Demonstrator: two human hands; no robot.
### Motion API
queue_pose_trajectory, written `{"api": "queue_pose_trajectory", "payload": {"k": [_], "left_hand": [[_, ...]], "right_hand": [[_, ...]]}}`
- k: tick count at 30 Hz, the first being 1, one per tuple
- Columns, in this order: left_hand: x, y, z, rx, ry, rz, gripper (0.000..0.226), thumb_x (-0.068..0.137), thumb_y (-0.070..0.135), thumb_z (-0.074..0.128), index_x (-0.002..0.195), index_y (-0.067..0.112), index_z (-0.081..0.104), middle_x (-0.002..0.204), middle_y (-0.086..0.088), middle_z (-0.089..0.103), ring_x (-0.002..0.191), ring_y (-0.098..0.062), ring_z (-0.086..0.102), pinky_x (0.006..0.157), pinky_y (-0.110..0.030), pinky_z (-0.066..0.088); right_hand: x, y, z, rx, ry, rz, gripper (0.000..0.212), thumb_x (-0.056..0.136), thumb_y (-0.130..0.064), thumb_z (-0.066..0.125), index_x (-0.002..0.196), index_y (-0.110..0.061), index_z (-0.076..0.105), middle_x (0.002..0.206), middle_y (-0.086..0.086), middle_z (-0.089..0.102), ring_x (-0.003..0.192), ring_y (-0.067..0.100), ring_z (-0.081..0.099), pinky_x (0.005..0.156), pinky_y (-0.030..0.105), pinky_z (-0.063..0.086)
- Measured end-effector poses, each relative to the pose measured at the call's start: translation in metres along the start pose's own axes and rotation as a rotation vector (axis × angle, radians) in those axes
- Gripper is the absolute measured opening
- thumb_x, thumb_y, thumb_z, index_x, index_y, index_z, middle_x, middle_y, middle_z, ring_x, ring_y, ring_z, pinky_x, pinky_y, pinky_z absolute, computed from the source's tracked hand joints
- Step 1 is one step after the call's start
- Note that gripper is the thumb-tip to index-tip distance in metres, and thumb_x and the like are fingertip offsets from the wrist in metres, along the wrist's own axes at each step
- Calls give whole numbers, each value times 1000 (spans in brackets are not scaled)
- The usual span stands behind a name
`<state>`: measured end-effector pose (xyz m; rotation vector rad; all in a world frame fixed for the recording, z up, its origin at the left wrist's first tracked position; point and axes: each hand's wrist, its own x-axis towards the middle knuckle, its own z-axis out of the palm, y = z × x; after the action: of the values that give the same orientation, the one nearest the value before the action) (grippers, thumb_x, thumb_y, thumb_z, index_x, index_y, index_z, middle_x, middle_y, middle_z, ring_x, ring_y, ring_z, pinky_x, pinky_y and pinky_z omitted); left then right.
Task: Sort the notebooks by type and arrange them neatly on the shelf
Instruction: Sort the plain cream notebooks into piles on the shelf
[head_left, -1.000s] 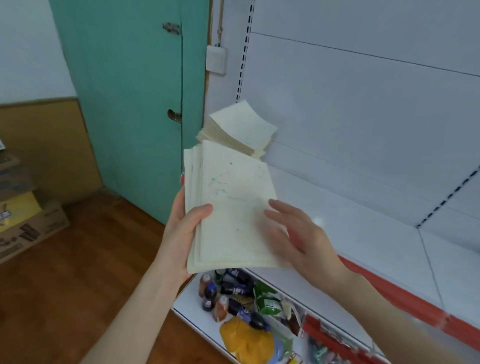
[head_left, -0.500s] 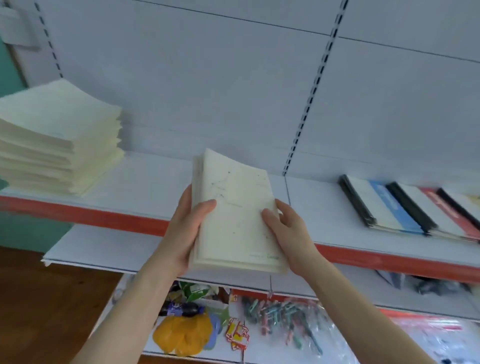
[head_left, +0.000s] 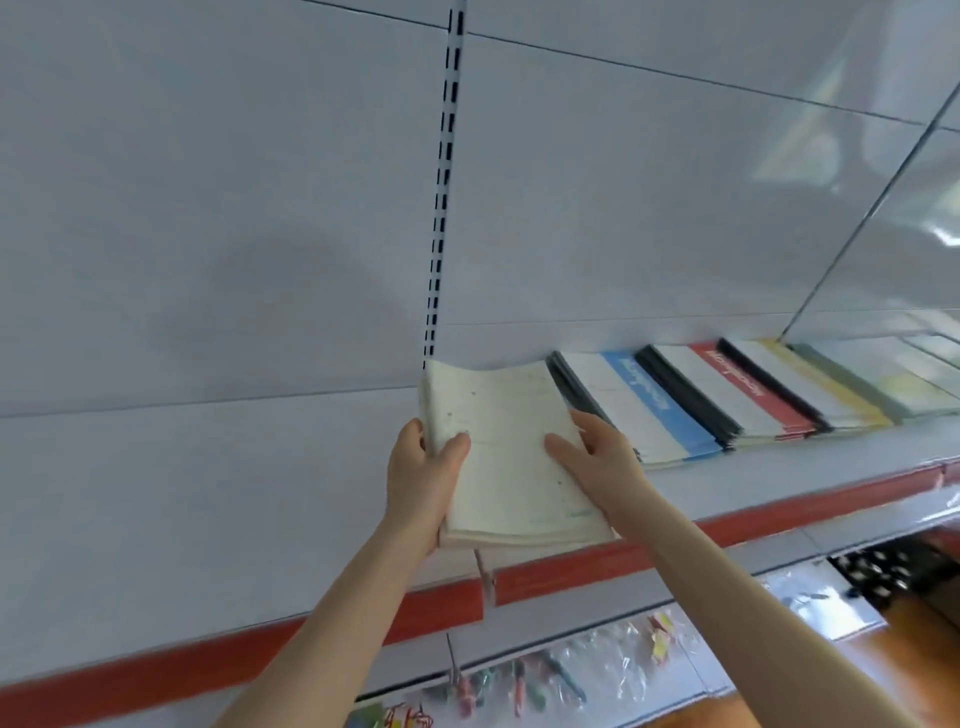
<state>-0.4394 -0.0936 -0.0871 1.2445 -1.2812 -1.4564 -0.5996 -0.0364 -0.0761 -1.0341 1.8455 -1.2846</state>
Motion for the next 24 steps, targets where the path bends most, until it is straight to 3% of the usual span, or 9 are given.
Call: {"api": "queue_pose_trajectory", "payload": {"k": [3, 7, 10, 14, 19, 20, 21, 22, 24], "left_hand": [[21, -4, 22, 18, 21, -7, 15, 83, 12, 61, 90, 1, 55, 79, -6, 59, 67, -17, 55, 56, -28, 41], [48, -10, 45, 77, 87, 32, 39, 65, 29, 59, 80, -7, 52, 76, -21, 58, 62, -20, 49, 56, -29, 36], [66, -16, 62, 190, 115, 32, 18, 75, 19, 61, 73, 4, 51, 75, -14, 56, 69, -28, 52, 59, -29, 36], [74, -30, 76, 498, 127, 98, 16, 83, 3, 53, 99, 1, 50, 99, -15, 55, 95, -31, 53, 73, -28, 33], [73, -29, 74, 761, 58, 135, 37, 91, 7, 45, 128, -2, 41, 137, -16, 39, 127, -27, 37, 97, -24, 27], [71, -28, 70, 819, 51, 150, 40, 94, 12, 45, 131, 0, 39, 145, -15, 31, 135, -25, 29, 103, -24, 23], [69, -28, 65, 861, 56, 189, 43, 96, 17, 44, 135, 3, 37, 151, -13, 23, 140, -22, 20, 107, -24, 18], [66, -26, 59, 897, 68, 238, 46, 97, 23, 43, 139, 6, 35, 154, -11, 17, 143, -20, 13, 110, -23, 14], [58, -22, 46, 961, 74, 311, 53, 97, 31, 40, 144, 11, 28, 156, -6, 12, 144, -17, 6, 112, -22, 9]], "right_hand": [[26, 8, -10, -80, 13, 48, 27, 90, -18, 57, 117, -20, 55, 94, -2, 66, 79, 14, 65, 62, 24, 54], [65, 10, -19, -199, 21, 43, 26, 89, -21, 57, 115, -22, 54, 95, -6, 61, 91, 18, 61, 80, 34, 52], [92, 10, -25, -221, -39, 13, 18, 90, -17, 56, 104, -26, 51, 95, -5, 60, 90, 19, 60, 82, 36, 52], [117, 25, -25, -380, -99, 34, 16, 88, -8, 54, 103, -8, 59, 100, 9, 65, 93, 27, 61, 86, 43, 51], [134, 32, -25, -671, -180, 13, 13, 90, -13, 51, 80, -14, 43, 73, -3, 43, 78, 21, 44, 56, 21, 30], [136, 27, -26, -728, -224, -30, 3, 92, -15, 50, 93, -13, 49, 85, -2, 51, 89, 23, 48, 62, 20, 34], [140, 23, -25, -791, -248, -96, 21, 94, -18, 48, 113, -10, 51, 108, 4, 56, 106, 25, 48, 77, 23, 38], [141, 16, -24, -856, -259, -170, 38, 95, -21, 47, 131, -8, 44, 131, 8, 49, 123, 25, 42, 94, 26, 35], [142, 0, -17, -878, -261, -306, 50, 97, -26, 45, 142, -10, 32, 150, 5, 31, 138, 21, 26, 110, 26, 20]]}}
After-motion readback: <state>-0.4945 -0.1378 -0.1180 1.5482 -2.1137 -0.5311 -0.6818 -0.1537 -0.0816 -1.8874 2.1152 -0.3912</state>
